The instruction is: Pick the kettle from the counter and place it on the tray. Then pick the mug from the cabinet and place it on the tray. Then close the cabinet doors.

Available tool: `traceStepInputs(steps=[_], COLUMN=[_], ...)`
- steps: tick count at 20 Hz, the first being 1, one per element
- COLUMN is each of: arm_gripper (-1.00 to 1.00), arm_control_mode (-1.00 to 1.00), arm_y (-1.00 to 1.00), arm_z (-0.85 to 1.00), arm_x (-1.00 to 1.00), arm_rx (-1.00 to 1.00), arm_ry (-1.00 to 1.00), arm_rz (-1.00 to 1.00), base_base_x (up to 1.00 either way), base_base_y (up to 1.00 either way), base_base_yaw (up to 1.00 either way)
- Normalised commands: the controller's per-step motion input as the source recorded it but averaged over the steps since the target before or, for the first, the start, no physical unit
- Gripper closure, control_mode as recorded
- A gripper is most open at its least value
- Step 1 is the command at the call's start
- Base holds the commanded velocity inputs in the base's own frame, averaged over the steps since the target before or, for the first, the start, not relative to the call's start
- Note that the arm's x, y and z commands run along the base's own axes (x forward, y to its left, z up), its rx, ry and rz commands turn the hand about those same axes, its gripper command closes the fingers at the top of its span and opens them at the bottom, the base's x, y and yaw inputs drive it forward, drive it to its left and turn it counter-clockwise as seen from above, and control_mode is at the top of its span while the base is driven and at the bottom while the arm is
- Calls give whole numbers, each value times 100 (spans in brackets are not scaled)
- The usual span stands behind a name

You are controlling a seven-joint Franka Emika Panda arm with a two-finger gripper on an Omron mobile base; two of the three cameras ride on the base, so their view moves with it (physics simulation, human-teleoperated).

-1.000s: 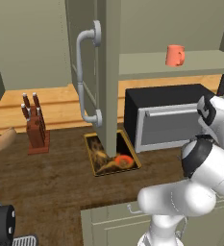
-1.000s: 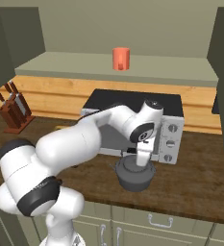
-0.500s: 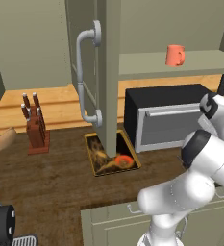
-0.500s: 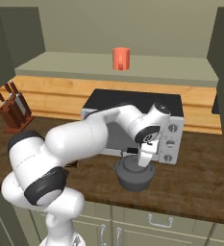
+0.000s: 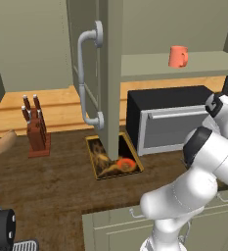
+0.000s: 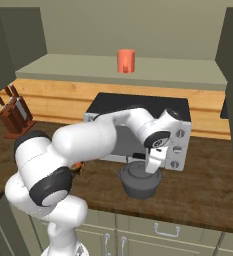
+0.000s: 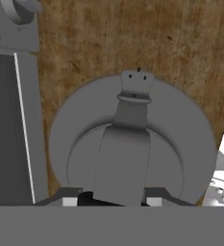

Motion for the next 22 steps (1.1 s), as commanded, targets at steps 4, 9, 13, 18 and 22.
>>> traceStepInputs(steps=[4, 9, 13, 18, 22], arm_gripper=[100, 100, 100, 100, 100], arm_control_mode=[-100, -100, -100, -100, -100], arm_y=[28, 54, 64, 65, 72], arm_z=[2, 25, 40, 41, 34], arm_x=[-13, -28, -48, -60, -58], arm_rx=[0, 0, -2, -8, -8], arm_ry=[-9, -12, -2, 0, 0], arm_rz=[-6, -21, -29, -31, -27], base_base_x=[0, 0, 0, 0, 0], base_base_y=[0, 0, 0, 0, 0], base_base_yaw=[0, 0, 0, 0, 0])
